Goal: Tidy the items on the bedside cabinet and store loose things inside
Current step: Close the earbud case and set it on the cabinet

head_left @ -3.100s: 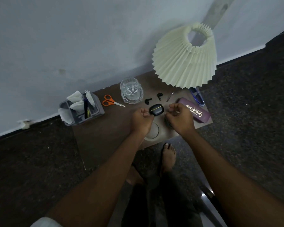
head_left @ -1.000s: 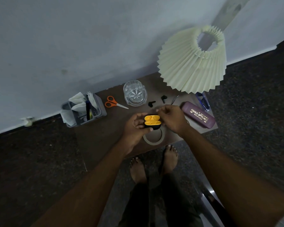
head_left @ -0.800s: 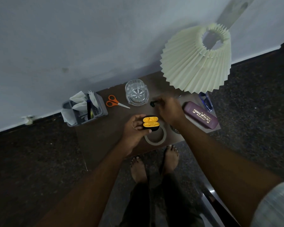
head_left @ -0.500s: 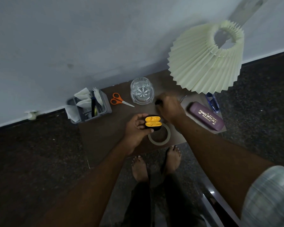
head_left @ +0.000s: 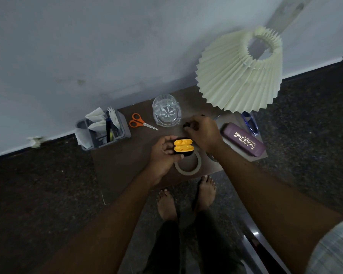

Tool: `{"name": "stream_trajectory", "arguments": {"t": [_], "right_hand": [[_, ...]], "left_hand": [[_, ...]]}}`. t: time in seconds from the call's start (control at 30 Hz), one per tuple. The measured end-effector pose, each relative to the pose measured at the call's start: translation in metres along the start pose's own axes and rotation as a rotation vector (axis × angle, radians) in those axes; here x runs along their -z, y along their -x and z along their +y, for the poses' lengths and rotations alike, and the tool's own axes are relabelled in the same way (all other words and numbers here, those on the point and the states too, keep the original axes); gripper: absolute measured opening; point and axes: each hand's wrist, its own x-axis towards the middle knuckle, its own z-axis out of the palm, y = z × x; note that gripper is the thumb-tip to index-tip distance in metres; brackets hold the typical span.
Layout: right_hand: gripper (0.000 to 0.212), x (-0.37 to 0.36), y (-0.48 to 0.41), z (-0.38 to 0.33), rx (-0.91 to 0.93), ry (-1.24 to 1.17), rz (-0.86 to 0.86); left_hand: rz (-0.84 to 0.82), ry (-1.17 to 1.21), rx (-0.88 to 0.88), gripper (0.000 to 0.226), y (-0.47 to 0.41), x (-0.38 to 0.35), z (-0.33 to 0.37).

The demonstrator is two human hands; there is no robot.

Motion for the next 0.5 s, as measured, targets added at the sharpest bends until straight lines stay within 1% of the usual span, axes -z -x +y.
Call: {"name": "stream_trajectory", "arguments": {"t": [0.13, 0.23, 0.37, 0.5], "right_hand": [[0.018, 0.012, 0.012, 0.001, -0.066, -0.224, 0.029], [0.023, 0.022, 0.022, -0.002, -0.071, -0.327, 0.006], [0.026, 0.030, 0.035, -0.009, -0.081, -0.353, -0.047], [0.022, 0.033, 0.042, -0.009, -0.034, -0.330, -0.077]], "left_hand": [[-0.011, 0.011, -0.022, 0.060, 0.000, -0.006, 0.008], [-0.005, 0.031, -0.037, 0.060, -0.001, -0.011, 0.012], [0.019, 0.057, -0.054, 0.061, -0.003, -0.019, 0.018], [0.029, 0.045, -0.086, 0.059, -0.004, -0.028, 0.024]]}}
